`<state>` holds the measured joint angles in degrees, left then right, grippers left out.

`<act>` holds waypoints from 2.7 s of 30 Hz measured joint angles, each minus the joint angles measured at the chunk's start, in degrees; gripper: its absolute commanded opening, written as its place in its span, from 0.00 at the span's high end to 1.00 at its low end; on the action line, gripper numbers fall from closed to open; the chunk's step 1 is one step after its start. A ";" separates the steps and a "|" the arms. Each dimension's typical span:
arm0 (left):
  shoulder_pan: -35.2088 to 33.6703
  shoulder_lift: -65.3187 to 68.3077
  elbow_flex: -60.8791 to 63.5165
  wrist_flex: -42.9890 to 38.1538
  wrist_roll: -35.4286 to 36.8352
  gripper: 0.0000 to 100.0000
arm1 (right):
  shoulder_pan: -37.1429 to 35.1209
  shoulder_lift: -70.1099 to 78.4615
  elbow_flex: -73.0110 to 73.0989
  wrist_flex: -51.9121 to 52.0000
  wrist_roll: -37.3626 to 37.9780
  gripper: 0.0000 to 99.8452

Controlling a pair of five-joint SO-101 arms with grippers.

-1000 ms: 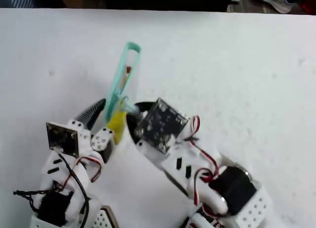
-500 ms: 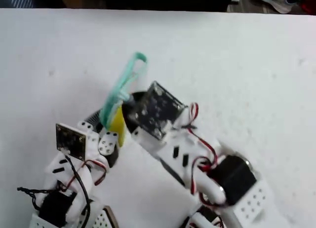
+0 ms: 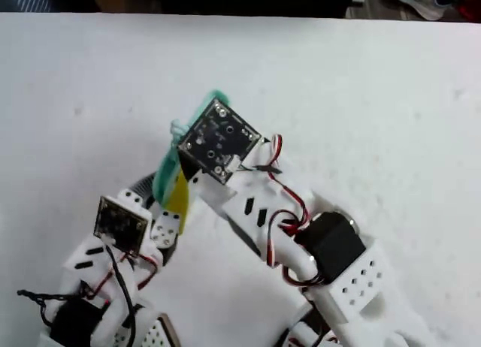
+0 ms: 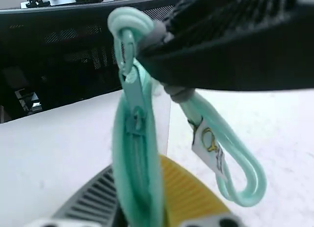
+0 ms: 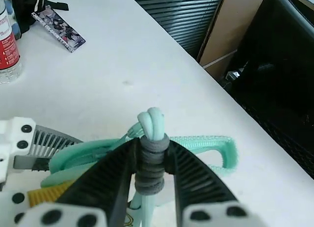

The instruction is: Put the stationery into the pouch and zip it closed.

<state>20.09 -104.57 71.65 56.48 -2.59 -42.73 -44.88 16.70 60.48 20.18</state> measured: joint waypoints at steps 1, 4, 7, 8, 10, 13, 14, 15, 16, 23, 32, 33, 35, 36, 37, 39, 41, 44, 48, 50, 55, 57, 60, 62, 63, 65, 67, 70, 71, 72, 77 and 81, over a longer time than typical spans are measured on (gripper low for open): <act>0.00 0.00 -0.26 0.62 -0.44 0.98 | 0.00 0.00 0.00 0.00 0.00 0.98; 0.00 0.18 -1.93 2.90 -0.88 0.98 | 0.00 0.18 0.00 -0.26 0.09 0.98; -0.09 0.62 -4.13 5.98 -1.05 0.98 | 0.09 2.37 0.00 -1.67 0.09 0.98; -0.18 0.62 -4.57 6.95 -1.05 0.98 | 0.09 2.90 -0.09 -1.85 0.09 0.98; -0.18 0.35 -5.01 8.18 -1.05 0.98 | 0.09 3.34 -0.09 -2.11 0.09 0.98; -0.18 0.35 -5.36 8.53 -1.05 0.98 | 0.09 3.52 -0.09 -2.20 0.09 0.98; -0.18 0.35 -5.36 8.53 -1.05 0.98 | 0.35 3.52 -0.09 -2.20 0.09 0.98; -0.18 0.35 -5.36 8.53 -1.05 0.98 | 1.14 3.52 -0.09 -2.20 0.09 0.98; -0.18 0.35 -5.36 8.53 -1.05 0.98 | 1.93 3.52 -0.09 -2.20 0.09 0.98; -0.18 0.62 -5.36 8.00 -1.14 0.98 | 7.12 3.87 0.00 -3.87 0.18 0.98; -0.18 0.62 -5.54 8.35 -1.05 0.98 | 8.00 9.76 -0.26 -7.82 0.18 0.98; -0.18 0.62 -5.54 8.35 -1.05 0.98 | 8.00 10.46 -0.53 -8.26 0.18 0.98; -0.26 0.62 -5.54 8.35 -1.05 0.98 | 8.00 11.69 -0.62 -9.41 0.18 0.98; -0.26 0.62 -5.54 8.35 -1.05 0.98 | 8.18 12.04 -0.62 -10.02 0.18 0.98; -0.26 0.62 -5.54 8.35 -1.05 0.98 | 8.53 12.31 -0.62 -10.46 0.18 0.98; -0.26 0.62 -5.54 8.35 -1.05 0.98 | 8.88 12.57 -0.62 -11.43 0.18 0.98; -0.26 0.62 -5.54 8.35 -1.05 0.98 | 8.97 12.57 -0.62 -11.69 0.18 0.98; -0.26 0.62 -5.54 8.35 -1.05 0.98 | 8.97 12.66 -0.62 -11.87 0.18 0.98; -0.26 0.62 -5.54 8.35 -1.14 0.98 | 11.25 13.80 -0.53 -14.59 0.18 0.98; -0.26 0.62 -5.54 8.35 -1.23 0.98 | 12.75 14.51 -0.53 -15.56 0.18 0.98; -0.26 0.62 -5.54 8.35 -2.37 0.98 | 14.95 14.77 -0.53 -17.58 0.18 0.98; -0.26 0.35 -5.54 8.44 -2.37 0.98 | 16.26 15.38 -0.53 -19.34 0.18 0.98; -0.26 0.26 -5.54 8.44 -2.46 0.98 | 18.73 18.29 -0.44 -22.51 0.18 0.98; -0.26 0.35 -5.54 8.44 -2.73 0.98 | 19.78 20.75 -0.44 -23.91 0.18 0.98; -0.26 0.35 -5.54 8.44 -2.73 0.98 | 20.22 21.98 -0.79 -24.26 0.18 0.98; -0.26 0.62 -5.54 8.44 -2.73 0.98 | 20.84 24.97 -2.90 -24.44 0.18 0.98; -0.26 0.62 -5.54 8.35 -2.73 0.98 | 21.45 28.31 -5.71 -24.35 0.18 0.98; -0.26 0.62 -5.54 8.35 -2.73 0.98 | 21.45 31.91 -10.11 -21.54 -1.32 0.98; -0.26 0.62 -5.54 8.35 -2.73 0.98 | 21.45 32.79 -11.43 -20.31 -2.20 0.98; -0.26 0.62 -5.54 8.35 -2.73 0.98 | 21.45 33.58 -12.40 -19.60 -2.99 0.98; -0.26 0.62 -5.54 8.35 -2.73 0.98 | 21.45 35.96 -15.12 -18.90 -4.40 0.98; -0.26 0.62 -5.54 8.35 -2.73 0.98 | 21.45 36.84 -15.38 -18.90 -4.40 0.98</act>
<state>19.82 -103.96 66.11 64.84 -5.32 -21.27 -8.04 1.32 41.58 15.78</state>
